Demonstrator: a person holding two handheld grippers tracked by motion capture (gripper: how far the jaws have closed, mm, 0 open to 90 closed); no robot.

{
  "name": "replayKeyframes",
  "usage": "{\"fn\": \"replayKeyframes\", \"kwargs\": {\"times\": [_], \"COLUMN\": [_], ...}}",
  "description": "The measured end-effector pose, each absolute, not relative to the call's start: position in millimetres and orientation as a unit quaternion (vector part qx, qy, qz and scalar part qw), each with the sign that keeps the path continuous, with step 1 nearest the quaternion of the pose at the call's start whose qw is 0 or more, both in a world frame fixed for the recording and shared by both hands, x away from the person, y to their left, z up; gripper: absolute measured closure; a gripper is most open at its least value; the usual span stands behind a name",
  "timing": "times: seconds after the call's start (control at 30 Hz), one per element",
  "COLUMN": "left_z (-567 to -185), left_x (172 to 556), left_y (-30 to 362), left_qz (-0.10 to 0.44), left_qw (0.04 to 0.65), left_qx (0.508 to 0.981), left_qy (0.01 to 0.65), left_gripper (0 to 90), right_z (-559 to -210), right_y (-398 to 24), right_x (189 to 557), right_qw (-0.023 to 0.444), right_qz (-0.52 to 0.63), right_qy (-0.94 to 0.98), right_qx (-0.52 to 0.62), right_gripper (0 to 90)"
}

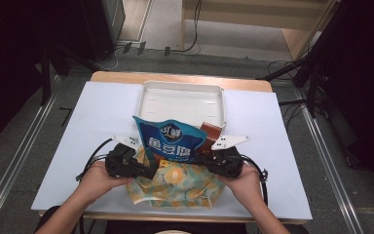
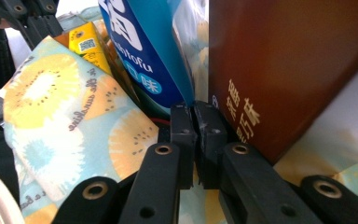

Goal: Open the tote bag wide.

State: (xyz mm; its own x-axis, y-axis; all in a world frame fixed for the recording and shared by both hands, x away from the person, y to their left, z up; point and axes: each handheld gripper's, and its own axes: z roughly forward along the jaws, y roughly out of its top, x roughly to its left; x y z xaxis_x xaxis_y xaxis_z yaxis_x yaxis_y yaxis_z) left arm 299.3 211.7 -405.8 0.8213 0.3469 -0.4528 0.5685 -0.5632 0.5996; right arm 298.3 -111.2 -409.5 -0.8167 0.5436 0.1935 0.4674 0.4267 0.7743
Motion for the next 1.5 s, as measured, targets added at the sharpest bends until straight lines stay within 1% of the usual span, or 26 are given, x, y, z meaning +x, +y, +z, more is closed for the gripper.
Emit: {"fn": "replayKeyframes", "kwargs": {"times": [0.13,0.3,0.43,0.7,1.0,1.3,1.5], "left_z": [-407.7,-407.6,-405.9,-408.5,-422.0,-431.1,-433.4], "left_x": [298.7,295.2,291.7,286.5,282.5,283.1,281.9], "left_y": [213.5,213.5,212.4,208.0,204.2,204.4,202.8], "left_qz": [-0.154,-0.158,-0.160,-0.171,-0.180,-0.183,-0.185], "left_qw": [0.392,0.394,0.397,0.399,0.396,0.393,0.391], "left_qx": [0.868,0.867,0.868,0.869,0.870,0.868,0.870], "left_qy": [0.263,0.259,0.250,0.239,0.233,0.240,0.237], "left_gripper": [88.8,88.5,88.2,88.2,87.9,87.2,87.2], "right_z": [-414.8,-415.1,-413.6,-410.0,-410.2,-414.7,-407.0], "right_y": [-108.7,-110.0,-110.4,-117.4,-118.2,-125.2,-126.4], "right_x": [298.0,299.2,295.6,285.3,271.9,262.7,265.6], "right_qw": [0.039,0.015,0.017,0.000,-0.001,-0.002,0.014], "right_qz": [0.440,0.444,0.446,0.456,0.451,0.447,0.465], "right_qy": [0.844,0.838,0.839,0.840,0.851,0.854,0.843], "right_qx": [0.306,0.318,0.311,0.293,0.269,0.266,0.272], "right_gripper": [87.0,87.0,87.1,87.7,87.7,87.8,88.7]}}
